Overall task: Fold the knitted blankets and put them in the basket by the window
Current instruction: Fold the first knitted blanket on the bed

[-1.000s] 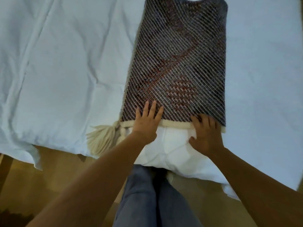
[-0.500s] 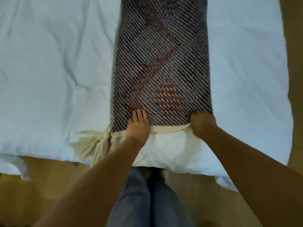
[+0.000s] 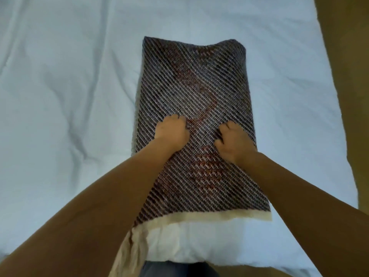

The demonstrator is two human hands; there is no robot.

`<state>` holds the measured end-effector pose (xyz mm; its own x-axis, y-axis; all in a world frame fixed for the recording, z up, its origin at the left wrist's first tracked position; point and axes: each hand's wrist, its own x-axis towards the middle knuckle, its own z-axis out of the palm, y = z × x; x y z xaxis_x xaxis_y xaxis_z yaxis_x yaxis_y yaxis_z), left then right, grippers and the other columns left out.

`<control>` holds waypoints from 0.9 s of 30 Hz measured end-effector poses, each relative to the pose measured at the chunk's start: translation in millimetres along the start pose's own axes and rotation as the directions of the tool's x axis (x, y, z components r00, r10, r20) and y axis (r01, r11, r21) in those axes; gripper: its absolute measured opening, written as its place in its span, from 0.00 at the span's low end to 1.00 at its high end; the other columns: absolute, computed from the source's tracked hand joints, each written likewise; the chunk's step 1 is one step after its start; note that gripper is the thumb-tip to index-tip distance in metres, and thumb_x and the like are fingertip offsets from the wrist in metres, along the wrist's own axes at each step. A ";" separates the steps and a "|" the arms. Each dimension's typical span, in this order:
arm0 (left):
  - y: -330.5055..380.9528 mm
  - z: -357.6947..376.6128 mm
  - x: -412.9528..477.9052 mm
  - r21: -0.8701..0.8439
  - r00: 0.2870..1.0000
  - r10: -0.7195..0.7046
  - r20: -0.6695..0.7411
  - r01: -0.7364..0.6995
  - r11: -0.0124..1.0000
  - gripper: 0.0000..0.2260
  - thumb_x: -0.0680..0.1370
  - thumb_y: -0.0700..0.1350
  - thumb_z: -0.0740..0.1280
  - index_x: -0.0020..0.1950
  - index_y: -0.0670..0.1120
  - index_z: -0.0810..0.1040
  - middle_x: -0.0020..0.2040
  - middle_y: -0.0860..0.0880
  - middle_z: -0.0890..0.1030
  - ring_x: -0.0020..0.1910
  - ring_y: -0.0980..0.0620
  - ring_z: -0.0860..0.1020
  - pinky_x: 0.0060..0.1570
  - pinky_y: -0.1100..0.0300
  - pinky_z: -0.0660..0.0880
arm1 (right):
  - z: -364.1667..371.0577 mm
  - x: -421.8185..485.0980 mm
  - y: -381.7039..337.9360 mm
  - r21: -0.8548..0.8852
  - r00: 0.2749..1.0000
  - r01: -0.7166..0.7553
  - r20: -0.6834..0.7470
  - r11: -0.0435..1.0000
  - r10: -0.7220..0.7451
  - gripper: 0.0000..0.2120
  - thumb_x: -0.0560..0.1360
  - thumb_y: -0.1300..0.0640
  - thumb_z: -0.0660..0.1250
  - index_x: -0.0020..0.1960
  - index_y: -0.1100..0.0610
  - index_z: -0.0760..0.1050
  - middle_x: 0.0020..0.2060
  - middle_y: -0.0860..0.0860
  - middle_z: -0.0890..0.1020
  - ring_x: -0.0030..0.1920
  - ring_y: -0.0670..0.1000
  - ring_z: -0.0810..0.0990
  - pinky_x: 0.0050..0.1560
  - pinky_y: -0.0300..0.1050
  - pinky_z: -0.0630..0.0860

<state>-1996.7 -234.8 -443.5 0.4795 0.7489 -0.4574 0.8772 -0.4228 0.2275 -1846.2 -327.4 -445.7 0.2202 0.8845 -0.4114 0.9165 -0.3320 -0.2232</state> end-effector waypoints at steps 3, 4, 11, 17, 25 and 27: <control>-9.9 -11.4 53.8 0.061 0.989 0.142 -0.042 -0.139 0.988 0.22 0.81 0.47 0.55 0.74 0.45 0.61 0.72 0.45 0.66 0.71 0.45 0.63 0.70 0.48 0.62 | -4.2 45.3 -8.1 0.004 1.000 0.005 -0.026 1.000 -0.005 0.26 0.77 0.50 0.54 0.73 0.60 0.60 0.71 0.59 0.64 0.70 0.59 0.61 0.70 0.54 0.61; -13.1 -16.7 70.4 0.072 0.985 0.162 -0.056 -0.158 0.985 0.23 0.81 0.47 0.55 0.76 0.45 0.59 0.74 0.46 0.63 0.74 0.46 0.60 0.73 0.49 0.58 | -5.6 59.6 -11.2 0.008 1.000 -0.002 -0.019 1.000 0.002 0.27 0.78 0.50 0.55 0.75 0.59 0.56 0.74 0.58 0.60 0.73 0.59 0.57 0.73 0.54 0.57; -34.6 -56.2 174.1 0.126 0.977 0.202 -0.066 -0.193 0.973 0.25 0.83 0.52 0.50 0.78 0.46 0.49 0.79 0.47 0.51 0.78 0.48 0.47 0.75 0.46 0.46 | -39.2 150.1 -10.9 -0.086 0.999 0.042 0.019 0.995 -0.040 0.29 0.81 0.47 0.50 0.77 0.55 0.46 0.77 0.54 0.49 0.77 0.54 0.45 0.75 0.53 0.46; -60.7 -82.3 235.1 0.222 0.977 0.181 -0.115 -0.153 0.963 0.34 0.78 0.64 0.53 0.78 0.48 0.49 0.78 0.45 0.51 0.78 0.45 0.48 0.73 0.41 0.43 | -76.6 227.4 6.1 -0.096 0.999 0.017 -0.038 0.995 -0.021 0.33 0.77 0.49 0.61 0.76 0.55 0.50 0.76 0.57 0.53 0.76 0.58 0.49 0.74 0.55 0.48; -86.6 -98.9 277.7 0.351 0.928 0.306 -0.213 -0.220 0.910 0.26 0.79 0.62 0.51 0.55 0.40 0.73 0.52 0.39 0.78 0.51 0.40 0.75 0.49 0.49 0.68 | -110.3 295.7 30.7 -0.157 0.995 0.047 0.091 0.987 -0.033 0.32 0.63 0.30 0.67 0.50 0.57 0.69 0.44 0.53 0.74 0.44 0.54 0.72 0.46 0.48 0.69; -91.4 -96.3 284.2 0.343 0.913 0.329 -0.240 -0.237 0.909 0.26 0.79 0.62 0.52 0.52 0.39 0.73 0.48 0.39 0.78 0.47 0.40 0.76 0.46 0.50 0.68 | -108.9 299.5 43.6 -0.138 0.996 0.075 0.051 0.988 -0.069 0.34 0.64 0.28 0.63 0.52 0.58 0.71 0.46 0.54 0.77 0.45 0.55 0.75 0.46 0.48 0.71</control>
<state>-1938.4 65.8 -511.4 0.7323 0.6672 -0.1366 0.6754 -0.7372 0.0203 -1703.9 -41.3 -482.4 0.1396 0.8874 -0.4393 0.9678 -0.2161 -0.1289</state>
